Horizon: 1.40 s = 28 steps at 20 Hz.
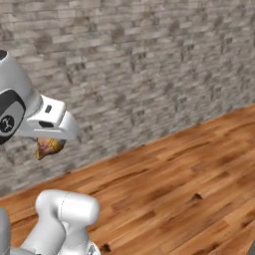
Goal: Gather the lime and eggplant from the fridge and place them on a tray on the dining counter. Then gather the chicken drumsticks from the fridge and place them on the other tray.
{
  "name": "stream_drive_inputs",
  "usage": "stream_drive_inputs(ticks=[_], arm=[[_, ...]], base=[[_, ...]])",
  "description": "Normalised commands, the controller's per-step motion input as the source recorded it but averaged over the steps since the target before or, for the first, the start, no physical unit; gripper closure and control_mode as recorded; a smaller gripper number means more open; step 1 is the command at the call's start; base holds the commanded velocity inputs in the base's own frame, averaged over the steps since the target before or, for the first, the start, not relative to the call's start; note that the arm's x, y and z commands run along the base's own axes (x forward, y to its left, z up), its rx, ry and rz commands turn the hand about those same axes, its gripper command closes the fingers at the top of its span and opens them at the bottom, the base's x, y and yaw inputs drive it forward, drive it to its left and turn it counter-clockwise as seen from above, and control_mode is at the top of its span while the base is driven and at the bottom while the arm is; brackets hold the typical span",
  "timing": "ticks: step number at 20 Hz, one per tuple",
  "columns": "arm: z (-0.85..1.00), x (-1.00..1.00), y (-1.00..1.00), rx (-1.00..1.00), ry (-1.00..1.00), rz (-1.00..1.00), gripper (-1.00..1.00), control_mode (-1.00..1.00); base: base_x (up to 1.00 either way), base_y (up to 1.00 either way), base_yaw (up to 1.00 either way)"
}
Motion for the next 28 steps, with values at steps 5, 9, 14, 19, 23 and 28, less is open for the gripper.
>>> stream_drive_inputs(ticks=[5, 9, 14, 19, 23, 28], arm=[[0.00, 0.00, 0.00, 0.00, 0.00, 0.00, 1.00, 1.00], [0.00, 0.00, 0.00, 0.00, 0.00, 0.00, 1.00, 1.00], [0.00, 0.00, 0.00, 0.00, 0.00, 0.00, 1.00, 1.00], [0.00, 0.00, 0.00, 0.00, 0.00, 0.00, 1.00, 1.00], [0.00, 0.00, 0.00, 0.00, 0.00, 0.00, 1.00, 1.00], [0.00, 0.00, 0.00, 0.00, 0.00, 0.00, 1.00, 1.00]], base=[[0.66, 0.38, -0.68], [0.88, 0.49, -0.56], [1.00, 0.48, -0.46], [1.00, 0.45, -0.46], [1.00, 0.39, -0.45], [1.00, 0.33, -0.42]])
